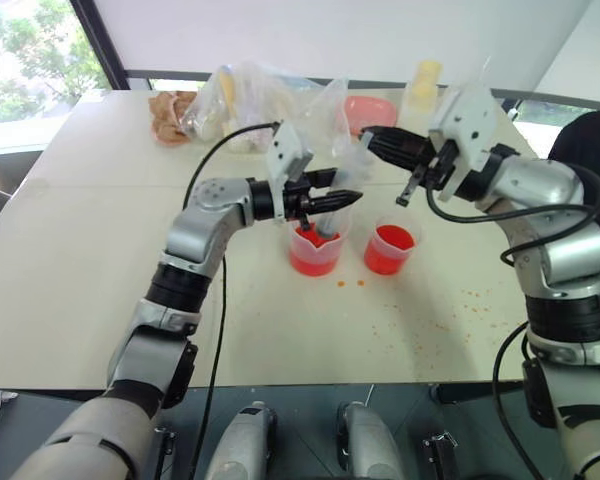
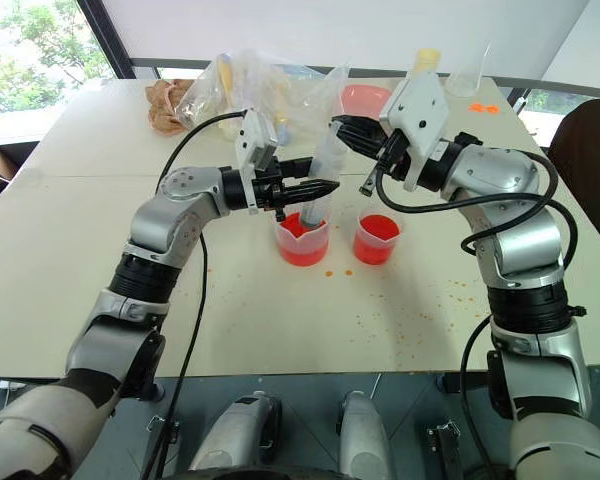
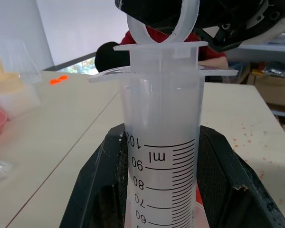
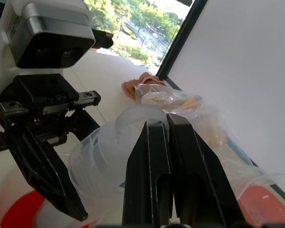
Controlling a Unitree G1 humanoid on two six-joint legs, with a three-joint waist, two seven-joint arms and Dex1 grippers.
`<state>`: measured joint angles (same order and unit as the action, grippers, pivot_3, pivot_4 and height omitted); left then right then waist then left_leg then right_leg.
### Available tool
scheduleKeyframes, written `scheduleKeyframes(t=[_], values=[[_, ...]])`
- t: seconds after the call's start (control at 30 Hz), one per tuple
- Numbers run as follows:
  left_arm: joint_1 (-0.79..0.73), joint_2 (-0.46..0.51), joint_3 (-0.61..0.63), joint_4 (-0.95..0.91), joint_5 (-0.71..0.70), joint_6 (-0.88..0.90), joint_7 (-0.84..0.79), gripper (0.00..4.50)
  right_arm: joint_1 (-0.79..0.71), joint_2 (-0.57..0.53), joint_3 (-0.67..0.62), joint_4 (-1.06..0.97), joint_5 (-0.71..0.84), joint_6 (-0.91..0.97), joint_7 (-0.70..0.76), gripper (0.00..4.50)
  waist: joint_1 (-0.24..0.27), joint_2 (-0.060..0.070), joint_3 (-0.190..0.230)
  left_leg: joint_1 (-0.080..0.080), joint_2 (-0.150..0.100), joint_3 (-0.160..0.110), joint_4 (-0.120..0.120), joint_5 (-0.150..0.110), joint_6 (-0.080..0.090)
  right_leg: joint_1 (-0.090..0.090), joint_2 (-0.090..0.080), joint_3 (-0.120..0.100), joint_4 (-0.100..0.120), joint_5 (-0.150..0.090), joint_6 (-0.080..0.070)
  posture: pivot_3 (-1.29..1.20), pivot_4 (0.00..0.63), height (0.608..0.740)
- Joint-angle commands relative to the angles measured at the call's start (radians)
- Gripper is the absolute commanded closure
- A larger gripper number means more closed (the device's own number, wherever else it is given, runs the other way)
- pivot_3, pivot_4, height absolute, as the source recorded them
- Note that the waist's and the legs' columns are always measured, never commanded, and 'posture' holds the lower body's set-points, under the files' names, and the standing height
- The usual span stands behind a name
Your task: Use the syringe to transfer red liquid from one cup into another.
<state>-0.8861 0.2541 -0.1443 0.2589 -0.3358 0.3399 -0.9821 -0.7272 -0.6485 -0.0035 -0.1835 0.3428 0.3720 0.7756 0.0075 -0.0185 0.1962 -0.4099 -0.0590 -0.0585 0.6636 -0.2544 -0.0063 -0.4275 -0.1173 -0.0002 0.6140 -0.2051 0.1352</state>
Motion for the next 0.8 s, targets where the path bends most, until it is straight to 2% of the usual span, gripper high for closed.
scheduleKeyframes(t=[0.03,0.8], values=[[0.019,-0.004,-0.024,0.016,0.03,-0.018,-0.004,3.08,-0.016,0.003,-0.022,-0.075,0.015,0.002,-0.006,4.47,0.0,0.0,0.0,0.0,0.0,0.0,0.0,0.0,0.0,0.0,0.0,0.0,0.0,0.0,0.0,0.0,0.15,0.74],[0.09,0.002,-0.054,0.048,0.067,-0.061,0.013,3.08,-0.111,-0.067,-0.086,0.038,-0.027,-0.032,0.017,4.47,-0.002,0.0,0.0,0.0,0.0,0.0,0.0,0.0,0.0,0.0,0.0,0.0,0.0,0.0,0.0,0.0,0.15,0.74]])
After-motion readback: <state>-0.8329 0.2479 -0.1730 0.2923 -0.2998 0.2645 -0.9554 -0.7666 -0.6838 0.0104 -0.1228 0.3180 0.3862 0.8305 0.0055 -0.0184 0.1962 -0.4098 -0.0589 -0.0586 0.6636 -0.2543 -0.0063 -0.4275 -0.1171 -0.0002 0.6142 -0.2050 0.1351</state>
